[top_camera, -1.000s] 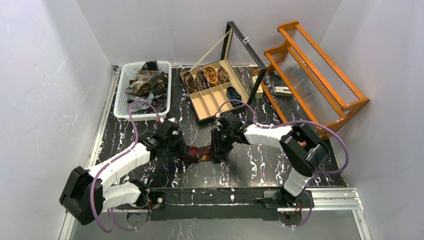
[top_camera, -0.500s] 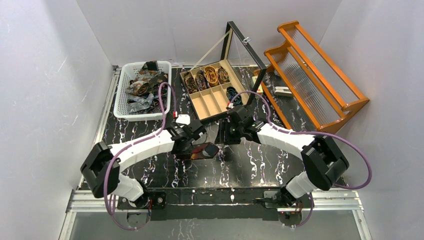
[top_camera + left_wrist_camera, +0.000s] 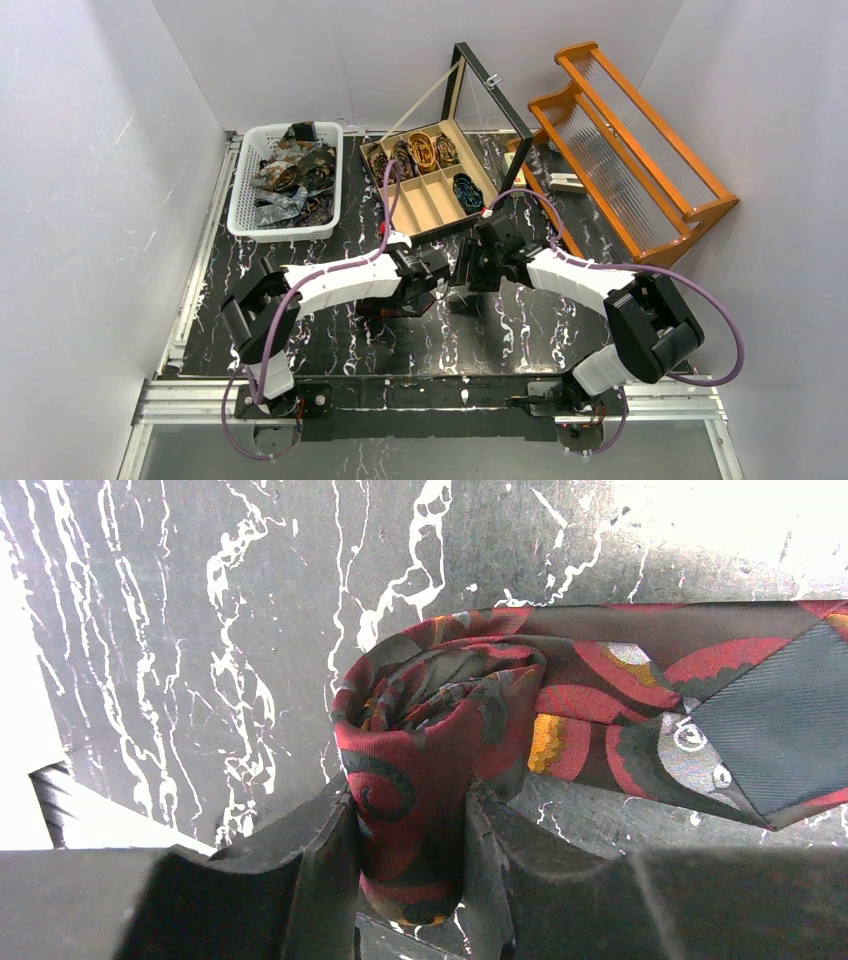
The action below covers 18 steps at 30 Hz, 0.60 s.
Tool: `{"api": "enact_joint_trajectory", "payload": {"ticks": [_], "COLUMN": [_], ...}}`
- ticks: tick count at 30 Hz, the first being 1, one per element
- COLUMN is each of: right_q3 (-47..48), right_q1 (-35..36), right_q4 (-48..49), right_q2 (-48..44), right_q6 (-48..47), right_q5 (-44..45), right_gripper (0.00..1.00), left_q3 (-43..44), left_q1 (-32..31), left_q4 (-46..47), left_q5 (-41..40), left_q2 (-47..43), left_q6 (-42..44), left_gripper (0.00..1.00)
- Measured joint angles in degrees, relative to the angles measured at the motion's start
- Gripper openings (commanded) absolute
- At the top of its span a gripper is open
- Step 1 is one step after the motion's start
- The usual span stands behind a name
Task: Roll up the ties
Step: Roll the tie at the center of the board.
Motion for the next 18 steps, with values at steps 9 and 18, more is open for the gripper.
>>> {"api": "enact_joint_trajectory", "payload": {"ticks": [9, 18], "right_q3": [-1.4, -1.8], "right_q1": [-1.5, -2.6], "right_q4": [1.0, 1.5], "right_q2": [-0.1, -0.2], "right_q6": [0.8, 1.0], "right_q5": [-0.7, -1.9], "right_gripper": [0.66, 0.68], "left_q3": [6.5, 12.3], "left_q1": [-2.8, -3.9], "left_q4": [-3.4, -2.8], "left_q5": [-1.7, -0.5], "left_q2": [7.5, 14.3], "left_q6": [-0.1, 1.4], "left_gripper": [0.46, 0.69]}}
